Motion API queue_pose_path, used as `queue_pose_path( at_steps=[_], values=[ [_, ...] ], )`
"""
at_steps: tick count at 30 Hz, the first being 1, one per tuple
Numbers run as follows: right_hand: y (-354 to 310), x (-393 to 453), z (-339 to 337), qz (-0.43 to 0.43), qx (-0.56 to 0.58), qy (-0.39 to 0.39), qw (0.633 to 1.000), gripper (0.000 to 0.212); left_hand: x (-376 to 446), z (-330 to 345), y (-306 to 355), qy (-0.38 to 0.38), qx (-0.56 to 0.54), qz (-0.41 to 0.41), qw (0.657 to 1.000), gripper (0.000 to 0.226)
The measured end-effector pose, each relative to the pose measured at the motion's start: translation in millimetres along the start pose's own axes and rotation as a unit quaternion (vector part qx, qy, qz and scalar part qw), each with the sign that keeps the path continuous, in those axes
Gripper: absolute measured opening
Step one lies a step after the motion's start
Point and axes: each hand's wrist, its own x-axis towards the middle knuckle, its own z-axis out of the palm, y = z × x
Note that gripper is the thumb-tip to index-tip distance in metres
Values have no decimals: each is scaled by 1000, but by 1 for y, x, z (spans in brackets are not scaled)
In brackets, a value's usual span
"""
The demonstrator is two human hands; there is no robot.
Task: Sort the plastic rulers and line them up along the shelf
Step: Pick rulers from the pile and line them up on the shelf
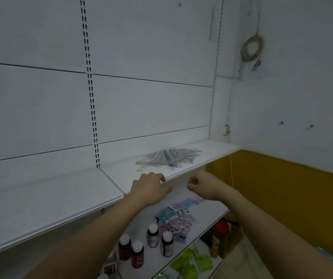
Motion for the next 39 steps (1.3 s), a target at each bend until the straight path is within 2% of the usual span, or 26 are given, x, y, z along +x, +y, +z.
queue_pose_path(
  at_steps=[4, 7, 12, 17, 23, 26, 31, 35, 37, 39],
  values=[
    [28, 27, 13, -7, 30, -13, 999, 36, 22, 16, 4, -14, 29, -13, 999, 48],
    [35, 52, 24, -26, 24, -30, 999, 23, 51, 21, -4, -11, 26, -29, 999, 47],
    [48, 108, 16, -52, 19, -51, 997, 20, 125, 25, -19, 13, -26, -55, 998, 42],
    [72, 181, 0, -66, -26, -66, 995, 22, 205, 41, -31, 32, -91, -64, 993, 37],
    [86, 280, -12, -79, -23, -43, 996, 31, 272, 45, -53, 31, -99, -66, 992, 34],
    [85, 314, -4, -115, -33, -74, 990, 23, 296, 37, -65, -3, -110, -63, 992, 30],
    [87, 376, 11, -184, -69, -117, 974, 25, 324, 35, -74, -56, -104, -64, 991, 24],
    [89, 423, 15, -259, -144, -214, 931, 42, 329, 33, -71, -172, -63, -84, 979, 33],
    [87, 439, 13, -297, -166, -254, 905, 42, 330, 33, -71, -217, -56, -99, 970, 41],
    [87, 452, 9, -331, -160, -267, 891, 38, 331, 33, -73, -227, -78, -108, 965, 43]
  ],
)
